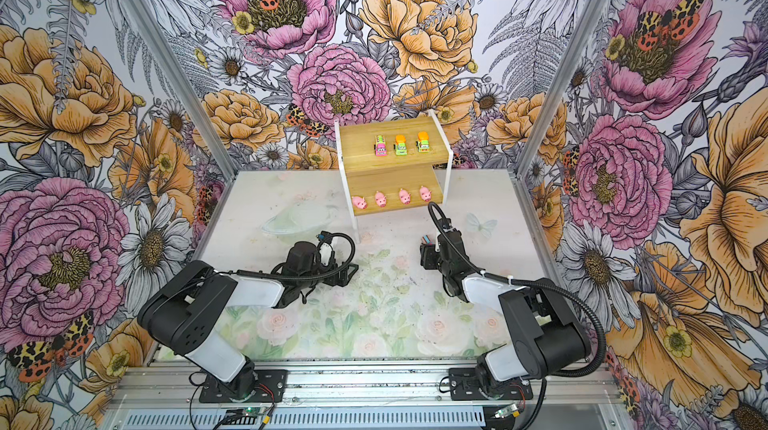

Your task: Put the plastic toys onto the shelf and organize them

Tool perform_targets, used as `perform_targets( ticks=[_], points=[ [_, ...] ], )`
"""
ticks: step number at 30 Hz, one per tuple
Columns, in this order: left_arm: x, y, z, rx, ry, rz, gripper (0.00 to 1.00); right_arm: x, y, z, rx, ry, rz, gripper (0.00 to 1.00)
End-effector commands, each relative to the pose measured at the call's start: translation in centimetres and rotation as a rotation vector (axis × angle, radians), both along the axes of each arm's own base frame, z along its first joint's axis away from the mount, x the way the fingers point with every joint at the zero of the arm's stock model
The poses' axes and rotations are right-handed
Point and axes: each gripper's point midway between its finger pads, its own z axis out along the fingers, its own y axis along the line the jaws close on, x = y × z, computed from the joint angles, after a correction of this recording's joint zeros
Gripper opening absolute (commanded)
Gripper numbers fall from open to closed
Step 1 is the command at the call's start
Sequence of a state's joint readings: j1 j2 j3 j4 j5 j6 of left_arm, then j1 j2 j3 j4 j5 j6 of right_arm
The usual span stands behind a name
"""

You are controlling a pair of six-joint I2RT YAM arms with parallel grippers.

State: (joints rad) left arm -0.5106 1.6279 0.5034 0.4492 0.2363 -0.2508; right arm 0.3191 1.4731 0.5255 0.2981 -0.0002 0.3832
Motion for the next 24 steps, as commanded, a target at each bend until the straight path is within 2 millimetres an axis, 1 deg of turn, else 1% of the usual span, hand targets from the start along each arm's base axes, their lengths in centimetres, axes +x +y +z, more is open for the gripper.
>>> perform_targets(
  ticks=[1,12,16,18,22,24],
  points=[
    [0.0,-0.2,-0.2,0.017,-0.001,-0.011,0.99,1.5,0.7,0.8,0.026,-0.044,0.017,0.62],
    [-0.1,0.0,-0.2,0.021,0.0,-0.006,0.99,2.6,0.3,-1.2,0.038,-0.031,-0.044,0.61],
    [-0.1,0.1,-0.2,0.021,0.002,-0.003,0.99,2.9,0.4,-1.2,0.041,-0.03,-0.051,0.59],
    [-0.2,0.0,-0.2,0.02,0.003,-0.004,0.99,3.0,0.3,-1.5,0.039,-0.021,-0.06,0.55],
    [-0.2,-0.1,-0.1,0.017,0.001,-0.004,0.99,3.1,0.4,-2.1,0.042,-0.002,-0.065,0.43],
    [-0.2,-0.1,0.0,0.016,-0.001,-0.006,0.99,3.1,0.5,-2.5,0.041,0.009,-0.064,0.39]
  ],
)
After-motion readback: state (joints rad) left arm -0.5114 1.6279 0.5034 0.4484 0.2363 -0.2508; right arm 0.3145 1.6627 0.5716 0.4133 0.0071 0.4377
